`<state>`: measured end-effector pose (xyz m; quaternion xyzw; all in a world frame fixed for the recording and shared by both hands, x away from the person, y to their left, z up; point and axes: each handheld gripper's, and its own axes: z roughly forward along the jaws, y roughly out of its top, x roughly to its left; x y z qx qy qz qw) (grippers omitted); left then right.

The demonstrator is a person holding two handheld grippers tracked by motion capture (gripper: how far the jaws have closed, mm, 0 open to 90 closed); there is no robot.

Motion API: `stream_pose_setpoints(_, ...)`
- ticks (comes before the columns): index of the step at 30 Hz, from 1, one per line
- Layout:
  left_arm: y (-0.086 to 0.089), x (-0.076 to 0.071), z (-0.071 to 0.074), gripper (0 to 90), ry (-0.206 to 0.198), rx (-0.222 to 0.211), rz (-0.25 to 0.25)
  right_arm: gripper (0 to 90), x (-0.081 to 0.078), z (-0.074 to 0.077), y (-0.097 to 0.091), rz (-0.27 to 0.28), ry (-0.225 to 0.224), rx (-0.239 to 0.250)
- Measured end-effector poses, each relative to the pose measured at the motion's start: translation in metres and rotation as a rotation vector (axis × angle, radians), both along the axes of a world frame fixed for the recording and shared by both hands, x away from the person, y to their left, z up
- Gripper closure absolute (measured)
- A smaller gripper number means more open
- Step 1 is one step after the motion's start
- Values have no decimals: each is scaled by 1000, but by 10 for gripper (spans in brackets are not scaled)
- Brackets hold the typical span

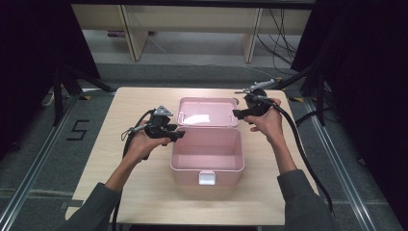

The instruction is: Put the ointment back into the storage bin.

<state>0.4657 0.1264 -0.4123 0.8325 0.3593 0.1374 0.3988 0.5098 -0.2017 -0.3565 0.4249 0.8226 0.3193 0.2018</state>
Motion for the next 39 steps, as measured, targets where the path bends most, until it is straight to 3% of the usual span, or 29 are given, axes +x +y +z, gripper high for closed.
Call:
stream_pose_setpoints(6,-3,3,-2,639,-2,-4,-12,349,8,-8,0,-40,32,21)
stream_pose_setpoints(12,-6,6,-4,748,-9,10,-20,349,15,-15,-1,-34,25,23)
stream_pose_setpoints(14,-6,6,-3,751,-9,14,-21,349,16,-16,-1,-48,45,31)
stream_pose_setpoints(21,-6,5,-2,767,-14,28,-21,351,24,-22,-2,-28,21,26)
stream_pose_setpoints(23,-6,5,-2,768,-15,31,-21,355,25,-22,-2,-48,32,22)
stream_pose_setpoints(24,-6,5,-2,769,-18,34,-21,355,26,-23,-2,-41,5,29)
stream_pose_setpoints(25,-6,4,-2,769,-19,37,-22,356,25,-22,-2,-65,36,28)
stream_pose_setpoints(26,-6,4,-2,769,-17,38,-27,357,26,-21,-2,-63,37,29)
stream_pose_setpoints(29,-6,4,-2,770,-19,39,-28,360,27,-23,-4,-65,16,27)
stream_pose_setpoints(30,-6,4,-2,770,-18,38,-27,374,25,-23,-2,-80,32,36)
stream_pose_setpoints(34,-6,4,-2,771,-18,34,-26,460,26,-22,-2,-42,17,15)
stream_pose_setpoints(39,-6,3,-3,770,-18,29,-25,491,31,-25,-4,-89,41,17)
